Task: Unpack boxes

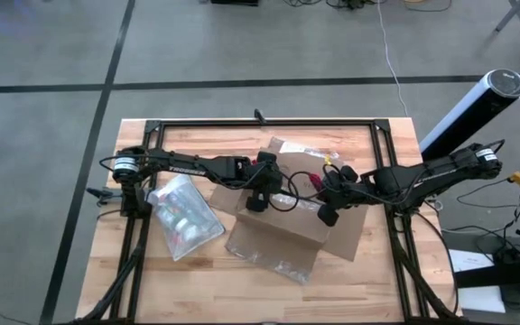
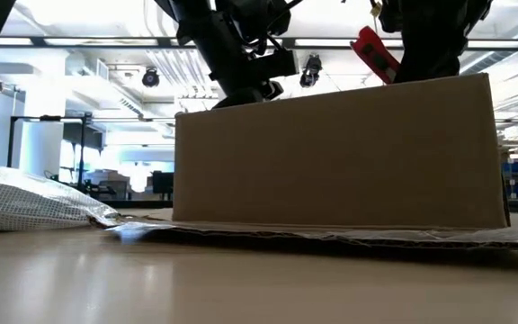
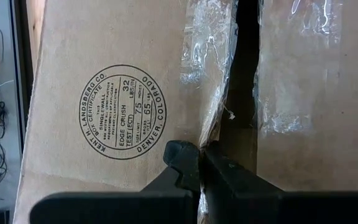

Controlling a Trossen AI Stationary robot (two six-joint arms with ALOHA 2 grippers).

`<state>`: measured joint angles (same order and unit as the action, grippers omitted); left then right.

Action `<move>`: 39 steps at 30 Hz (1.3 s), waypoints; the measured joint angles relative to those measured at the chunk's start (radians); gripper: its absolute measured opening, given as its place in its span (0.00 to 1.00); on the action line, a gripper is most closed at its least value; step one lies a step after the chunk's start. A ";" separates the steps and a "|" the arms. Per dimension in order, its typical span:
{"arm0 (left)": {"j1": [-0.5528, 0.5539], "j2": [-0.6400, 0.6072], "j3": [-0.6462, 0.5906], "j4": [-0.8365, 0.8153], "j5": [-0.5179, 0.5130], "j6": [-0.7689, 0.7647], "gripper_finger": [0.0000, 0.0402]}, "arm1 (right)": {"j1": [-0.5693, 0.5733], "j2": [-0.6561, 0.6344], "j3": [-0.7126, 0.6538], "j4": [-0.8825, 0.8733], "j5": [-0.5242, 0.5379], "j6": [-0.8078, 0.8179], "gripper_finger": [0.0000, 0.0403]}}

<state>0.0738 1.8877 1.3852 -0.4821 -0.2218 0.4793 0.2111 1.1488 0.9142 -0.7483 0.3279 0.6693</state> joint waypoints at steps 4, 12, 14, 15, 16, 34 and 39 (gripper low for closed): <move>0.000 0.000 0.000 0.000 -0.001 -0.001 0.00 | 0.000 0.000 0.002 -0.001 0.000 0.000 0.04; 0.000 0.000 0.000 0.000 0.001 -0.002 0.00 | 0.000 0.000 -0.008 -0.020 0.003 -0.009 0.04; 0.000 0.000 0.000 0.001 0.002 -0.003 0.00 | 0.000 -0.002 -0.017 -0.020 -0.005 -0.001 0.04; 0.000 0.000 0.000 0.000 0.003 -0.004 0.00 | 0.000 -0.002 -0.021 -0.019 -0.008 0.006 0.04; 0.001 0.000 0.000 -0.002 0.004 -0.007 0.00 | 0.003 -0.002 -0.024 -0.018 -0.009 0.014 0.04; 0.018 0.003 -0.010 -0.011 0.030 -0.043 0.00 | 0.071 -0.049 -0.016 -0.090 -0.046 0.153 0.04; 0.021 0.003 -0.010 -0.003 0.034 -0.053 0.00 | 0.080 -0.065 -0.028 -0.115 -0.046 0.186 0.04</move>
<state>0.0948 1.8904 1.3754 -0.4848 -0.1882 0.4266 0.2909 1.0840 0.8867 -0.8634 0.2818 0.8551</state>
